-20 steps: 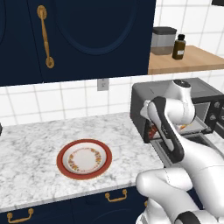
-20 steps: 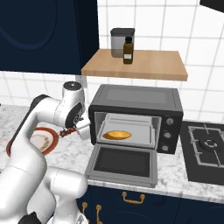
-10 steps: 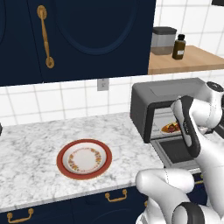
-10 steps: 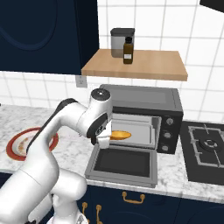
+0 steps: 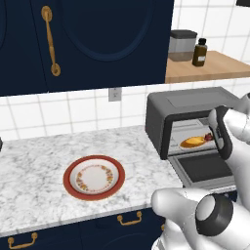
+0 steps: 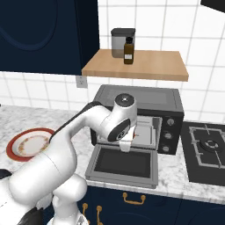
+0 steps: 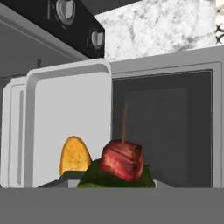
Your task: Pick up the kebab skewer and baguette bread, and place them inside the toaster oven. Close the toaster oven door and start by setting the timer.
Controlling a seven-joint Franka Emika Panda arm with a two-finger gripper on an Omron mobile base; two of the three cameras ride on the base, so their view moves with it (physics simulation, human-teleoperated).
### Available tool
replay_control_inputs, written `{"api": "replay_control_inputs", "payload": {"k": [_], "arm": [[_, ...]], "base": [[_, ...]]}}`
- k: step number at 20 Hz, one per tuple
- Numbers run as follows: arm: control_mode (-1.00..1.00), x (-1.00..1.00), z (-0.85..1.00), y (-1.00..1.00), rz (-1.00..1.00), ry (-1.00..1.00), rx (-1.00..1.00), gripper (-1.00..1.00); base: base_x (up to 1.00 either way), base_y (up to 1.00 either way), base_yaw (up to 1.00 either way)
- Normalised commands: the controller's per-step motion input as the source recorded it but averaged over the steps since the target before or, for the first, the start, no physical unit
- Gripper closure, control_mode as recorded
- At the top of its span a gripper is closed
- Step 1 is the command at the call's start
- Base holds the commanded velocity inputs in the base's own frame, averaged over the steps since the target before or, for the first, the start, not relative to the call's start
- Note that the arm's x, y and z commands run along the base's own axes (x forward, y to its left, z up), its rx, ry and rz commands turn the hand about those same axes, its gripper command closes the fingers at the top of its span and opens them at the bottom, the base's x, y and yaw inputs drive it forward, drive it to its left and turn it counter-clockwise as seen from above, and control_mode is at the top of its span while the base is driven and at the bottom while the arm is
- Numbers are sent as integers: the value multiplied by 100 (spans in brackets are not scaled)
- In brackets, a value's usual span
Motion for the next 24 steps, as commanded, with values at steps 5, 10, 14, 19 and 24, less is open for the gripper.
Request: {"api": "replay_control_inputs", "payload": {"k": [5,10,14,19,24], "arm": [[-100,39,-4,-43,0,-1,0,100],[-100,6,-42,-10,0,-11,0,100],[-100,4,-26,0,0,-18,1,100],[-100,29,1,0,0,-5,2,100],[-100,25,0,-9,0,-10,4,100]], "base": [[0,0,0],[0,0,0],[0,0,0],[0,0,0],[0,0,0]]}}
